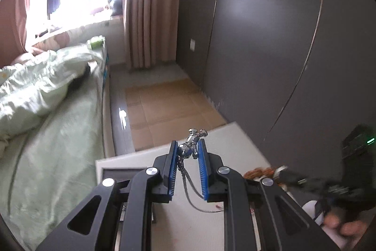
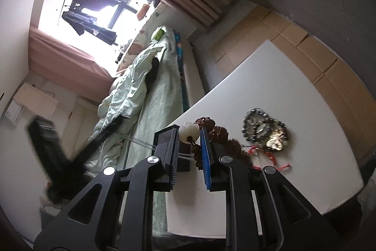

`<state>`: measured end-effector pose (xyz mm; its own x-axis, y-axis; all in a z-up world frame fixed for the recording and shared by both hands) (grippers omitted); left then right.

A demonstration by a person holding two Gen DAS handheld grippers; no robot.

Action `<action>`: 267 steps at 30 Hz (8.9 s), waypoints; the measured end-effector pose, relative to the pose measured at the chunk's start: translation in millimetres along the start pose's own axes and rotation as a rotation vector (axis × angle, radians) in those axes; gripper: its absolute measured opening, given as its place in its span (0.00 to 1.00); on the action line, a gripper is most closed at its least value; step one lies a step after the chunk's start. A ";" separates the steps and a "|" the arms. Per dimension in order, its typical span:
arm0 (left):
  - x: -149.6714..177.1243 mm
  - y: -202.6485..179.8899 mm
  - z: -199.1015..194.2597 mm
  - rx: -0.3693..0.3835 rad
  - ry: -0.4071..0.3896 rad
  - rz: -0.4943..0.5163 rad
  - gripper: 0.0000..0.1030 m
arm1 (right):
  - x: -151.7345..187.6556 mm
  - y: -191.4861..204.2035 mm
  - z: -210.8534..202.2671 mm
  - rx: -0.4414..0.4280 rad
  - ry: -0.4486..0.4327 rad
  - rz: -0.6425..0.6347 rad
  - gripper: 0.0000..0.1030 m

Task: Organize jewelry
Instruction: 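Lift the brown bracelet with the right gripper while the left gripper grasps the silver chain, then drop the brown bracelet into the box with the right gripper while the left lowers the chain in, then grasp the dark bead butterfly bracelet with the right gripper while the left grasps a silver charm, then carry the dark bead bracelet toward the box with the right gripper while the left drops the charm in, then move the left gripper over the red string bracelet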

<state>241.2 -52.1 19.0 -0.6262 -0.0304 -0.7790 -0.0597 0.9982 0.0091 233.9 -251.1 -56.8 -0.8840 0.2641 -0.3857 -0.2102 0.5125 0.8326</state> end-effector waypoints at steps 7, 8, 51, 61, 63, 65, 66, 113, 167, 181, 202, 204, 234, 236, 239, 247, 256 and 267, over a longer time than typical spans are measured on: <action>-49.0 11.9 -77.8 -0.011 -0.117 0.020 0.14 | 10.5 11.1 34.9 0.027 0.050 0.011 0.18; -56.8 14.1 -88.5 -0.015 -0.136 0.023 0.14 | 12.3 12.9 39.5 0.026 0.058 0.014 0.18; -110.0 99.8 -95.5 -0.061 -0.186 -0.049 0.14 | 32.9 91.3 144.5 0.067 0.240 -0.128 0.65; -102.1 98.7 -74.6 -0.051 -0.161 -0.056 0.14 | 30.4 61.4 86.5 0.165 0.184 -0.164 0.65; -99.4 97.5 -72.4 -0.058 -0.156 -0.051 0.14 | 28.3 57.0 76.5 0.171 0.172 -0.163 0.65; -95.0 98.7 -66.8 -0.058 -0.145 -0.054 0.15 | 25.9 53.5 68.1 0.179 0.157 -0.162 0.65; -93.0 99.0 -64.5 -0.057 -0.139 -0.056 0.15 | 25.1 51.4 64.0 0.181 0.149 -0.158 0.65; 107.8 -9.9 126.0 0.092 0.299 -0.136 0.73 | 7.9 -130.0 66.8 0.514 0.194 -0.040 0.41; 90.4 -51.0 130.2 0.106 0.367 -0.063 0.06 | -10.2 -46.5 18.4 0.056 -0.009 0.037 0.09; 53.4 27.6 70.3 0.054 0.262 -0.130 0.06 | 7.8 16.3 54.5 0.019 0.054 -0.039 0.09; 64.8 144.4 44.0 -0.058 0.215 -0.278 0.65 | 40.5 81.8 134.4 -0.005 0.191 -0.142 0.09; 65.9 155.9 42.1 -0.067 0.215 -0.290 0.66 | 43.4 88.6 141.8 -0.007 0.203 -0.151 0.09; 79.5 170.3 18.4 -0.110 0.182 -0.339 0.92 | 31.1 68.9 126.1 0.176 0.191 -0.184 0.78; 79.8 159.9 20.9 -0.096 0.184 -0.334 0.92 | 29.6 61.4 116.5 0.191 0.184 -0.179 0.78; 81.2 142.9 25.6 -0.075 0.192 -0.322 0.92 | 24.8 47.6 100.8 0.219 0.168 -0.167 0.78; 85.3 94.8 40.5 -0.018 0.216 -0.293 0.92 | 16.0 11.8 56.1 0.291 0.132 -0.140 0.78; 102.9 35.2 64.7 0.041 0.270 -0.239 0.92 | 15.1 -16.2 21.4 0.335 0.103 -0.102 0.78; 143.6 -50.9 104.1 0.041 0.392 -0.112 0.92 | 20.9 -62.0 -23.0 0.389 0.060 -0.025 0.78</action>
<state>235.3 -101.8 -158.6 -0.8668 -0.1489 -0.4760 -0.1182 0.9885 -0.0940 218.8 -296.1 -107.3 -0.9059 0.2053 -0.3703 -0.0682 0.7925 0.6061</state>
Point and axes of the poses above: each gripper's, at about its wrist camera, not at the fingertips, and z roughly the way its jaws point, y to its left, x to its underside, the point moved 7 cm from there along z, roughly the way its jaws point, and after that the axes turned 8 degrees about -x, right-handed, at the moved point
